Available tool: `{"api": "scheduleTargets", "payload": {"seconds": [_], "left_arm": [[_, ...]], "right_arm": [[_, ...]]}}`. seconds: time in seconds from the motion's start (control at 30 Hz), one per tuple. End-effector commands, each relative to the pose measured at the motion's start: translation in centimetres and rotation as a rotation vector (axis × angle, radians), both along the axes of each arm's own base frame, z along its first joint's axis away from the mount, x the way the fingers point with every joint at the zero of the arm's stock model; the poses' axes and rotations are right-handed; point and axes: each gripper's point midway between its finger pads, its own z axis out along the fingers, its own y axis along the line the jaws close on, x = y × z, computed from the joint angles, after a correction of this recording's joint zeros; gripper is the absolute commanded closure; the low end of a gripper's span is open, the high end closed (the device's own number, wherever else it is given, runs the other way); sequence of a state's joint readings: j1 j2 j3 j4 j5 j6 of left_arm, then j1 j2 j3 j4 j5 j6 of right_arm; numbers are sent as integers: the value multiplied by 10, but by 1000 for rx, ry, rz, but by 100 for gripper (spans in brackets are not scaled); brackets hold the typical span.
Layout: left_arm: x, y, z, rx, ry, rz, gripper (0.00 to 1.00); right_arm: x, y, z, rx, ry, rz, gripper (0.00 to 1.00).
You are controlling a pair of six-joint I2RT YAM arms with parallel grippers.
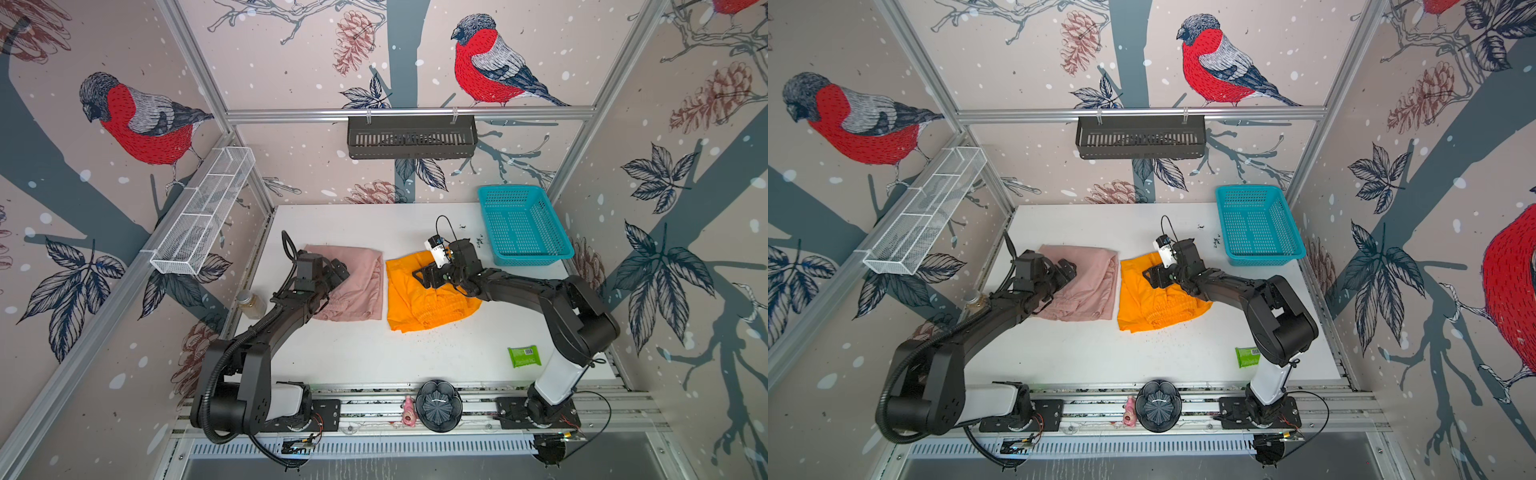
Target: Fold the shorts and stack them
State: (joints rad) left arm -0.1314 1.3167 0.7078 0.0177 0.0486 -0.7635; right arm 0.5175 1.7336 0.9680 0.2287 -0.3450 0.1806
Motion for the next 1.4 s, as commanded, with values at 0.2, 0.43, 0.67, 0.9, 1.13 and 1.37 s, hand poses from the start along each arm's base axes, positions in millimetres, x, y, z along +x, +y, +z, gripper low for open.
{"api": "scheduleTargets", "payload": {"seconds": [0.2,0.43,0.67,0.9,1.13,1.37], "left_arm": [[-13,-79,18,24,75,-313,3],[-17,-149,-19,-16,133,-491,3],[-13,-182,-38,-101,126,-549,3],[-14,-195,-59,-92,168,-569,3],[-19,-202,-78,-77,223,-581,4],[-22,-209,-84,-94,234,-602,13]], "right_arm": [[11,-96,6,-128,148,-191,15],[9,-132,-21,-120,232,-255,11],[14,-133,-50,-98,292,-280,11],[19,-133,-72,-93,331,-287,12],[12,-129,-82,-67,362,-261,23],[1,-122,-70,6,367,-224,49]]}}
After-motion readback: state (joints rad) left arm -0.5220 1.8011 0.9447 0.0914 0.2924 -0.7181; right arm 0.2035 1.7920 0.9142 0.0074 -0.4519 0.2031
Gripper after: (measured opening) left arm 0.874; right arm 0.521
